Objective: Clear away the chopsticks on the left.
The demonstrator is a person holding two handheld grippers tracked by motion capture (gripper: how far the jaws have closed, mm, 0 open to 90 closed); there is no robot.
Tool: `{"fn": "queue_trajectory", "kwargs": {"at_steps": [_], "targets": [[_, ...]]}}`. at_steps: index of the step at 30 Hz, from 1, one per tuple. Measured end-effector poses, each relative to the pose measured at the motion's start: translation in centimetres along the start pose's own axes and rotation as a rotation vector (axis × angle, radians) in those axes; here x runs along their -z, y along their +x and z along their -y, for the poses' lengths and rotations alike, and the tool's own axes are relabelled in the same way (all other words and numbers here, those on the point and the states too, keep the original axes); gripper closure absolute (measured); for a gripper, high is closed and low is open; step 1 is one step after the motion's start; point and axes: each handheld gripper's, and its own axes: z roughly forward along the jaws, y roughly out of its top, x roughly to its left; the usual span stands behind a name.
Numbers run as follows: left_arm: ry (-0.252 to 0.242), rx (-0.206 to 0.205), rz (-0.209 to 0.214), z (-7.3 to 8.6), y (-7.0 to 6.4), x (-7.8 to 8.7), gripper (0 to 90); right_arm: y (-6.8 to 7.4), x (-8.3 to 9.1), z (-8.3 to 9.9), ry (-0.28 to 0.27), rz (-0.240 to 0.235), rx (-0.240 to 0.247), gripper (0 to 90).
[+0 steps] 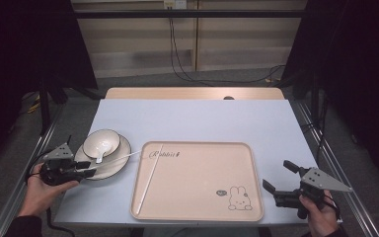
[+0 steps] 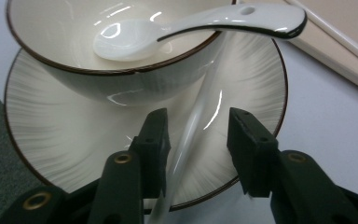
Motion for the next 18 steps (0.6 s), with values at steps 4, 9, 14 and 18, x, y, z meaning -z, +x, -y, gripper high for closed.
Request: {"fn": "queue_trajectory", "kwargs": {"at_steps": [4, 9, 14, 18], "targets": [[0.007, 0.002, 0.004, -0.1, 0.0, -0.6, 66.0, 0.0, 0.0, 0.0, 0.001, -0.001, -0.001, 1.9], [0.038, -0.013, 0.023, -0.5, -0.2, -1.4, 76.9, 0.0, 0.0, 0.0, 0.002, -0.004, -0.001, 1.9], [0.045, -0.024, 0.047, -0.8, -0.4, -1.6, 84.1, 0.0, 0.0, 0.0, 0.003, -0.003, -0.001, 1.9], [0.051, -0.023, 0.07, -1.0, -0.8, -1.6, 84.4, 0.0, 0.0, 0.0, 0.002, -0.003, -0.001, 1.9]]}}
